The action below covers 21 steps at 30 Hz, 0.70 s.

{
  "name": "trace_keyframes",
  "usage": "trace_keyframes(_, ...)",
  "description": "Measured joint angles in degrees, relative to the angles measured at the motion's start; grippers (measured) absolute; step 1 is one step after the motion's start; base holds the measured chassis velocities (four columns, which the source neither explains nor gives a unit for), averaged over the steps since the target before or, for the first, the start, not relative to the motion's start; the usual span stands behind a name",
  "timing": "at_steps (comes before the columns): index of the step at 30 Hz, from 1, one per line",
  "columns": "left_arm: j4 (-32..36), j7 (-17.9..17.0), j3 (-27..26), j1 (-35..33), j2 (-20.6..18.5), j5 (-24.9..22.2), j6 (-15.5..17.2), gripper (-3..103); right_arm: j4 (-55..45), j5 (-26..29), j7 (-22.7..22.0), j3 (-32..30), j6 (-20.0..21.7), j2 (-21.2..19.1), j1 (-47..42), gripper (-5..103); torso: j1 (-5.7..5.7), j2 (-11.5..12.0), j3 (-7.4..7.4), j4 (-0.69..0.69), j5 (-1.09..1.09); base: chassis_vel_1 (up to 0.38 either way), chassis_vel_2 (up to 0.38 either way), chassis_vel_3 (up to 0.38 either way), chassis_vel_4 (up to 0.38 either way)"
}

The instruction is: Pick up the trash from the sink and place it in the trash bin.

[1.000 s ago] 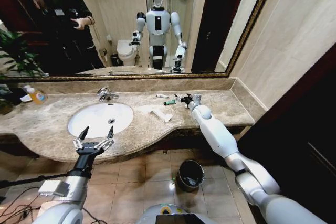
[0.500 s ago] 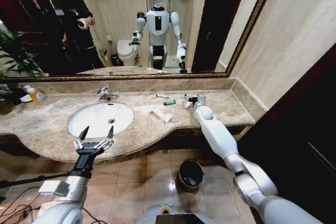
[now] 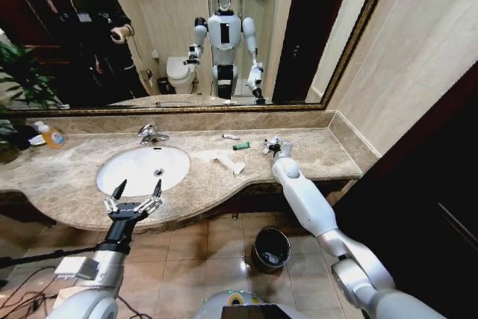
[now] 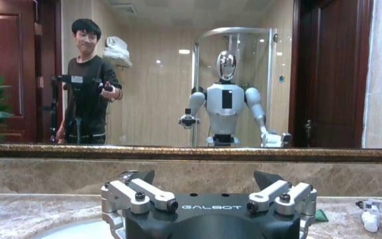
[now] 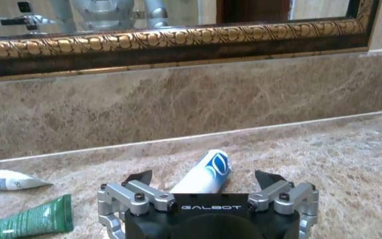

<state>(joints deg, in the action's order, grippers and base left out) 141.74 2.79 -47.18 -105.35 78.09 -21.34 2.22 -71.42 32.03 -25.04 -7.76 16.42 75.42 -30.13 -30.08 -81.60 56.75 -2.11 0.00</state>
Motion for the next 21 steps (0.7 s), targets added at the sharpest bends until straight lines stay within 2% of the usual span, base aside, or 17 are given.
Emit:
trace_keyframes(20, 0.00, 0.00, 0.00, 0.00, 0.00, 0.00, 0.00, 100, 0.73, 0.66, -0.50, 3.01, 0.12, 0.26, 0.77, 100, 0.00, 0.00, 0.00, 0.00, 0.00, 0.000, 0.000, 0.000, 0.000)
trace_keyframes(21, 0.00, 0.00, 0.00, 0.01, 0.00, 0.00, 0.00, 100, 1.06, 0.66, -0.52, 3.09, 0.14, 0.49, 0.94, 103, 0.00, 0.00, 0.00, 0.00, -0.01, 0.000, 0.000, 0.000, 0.000)
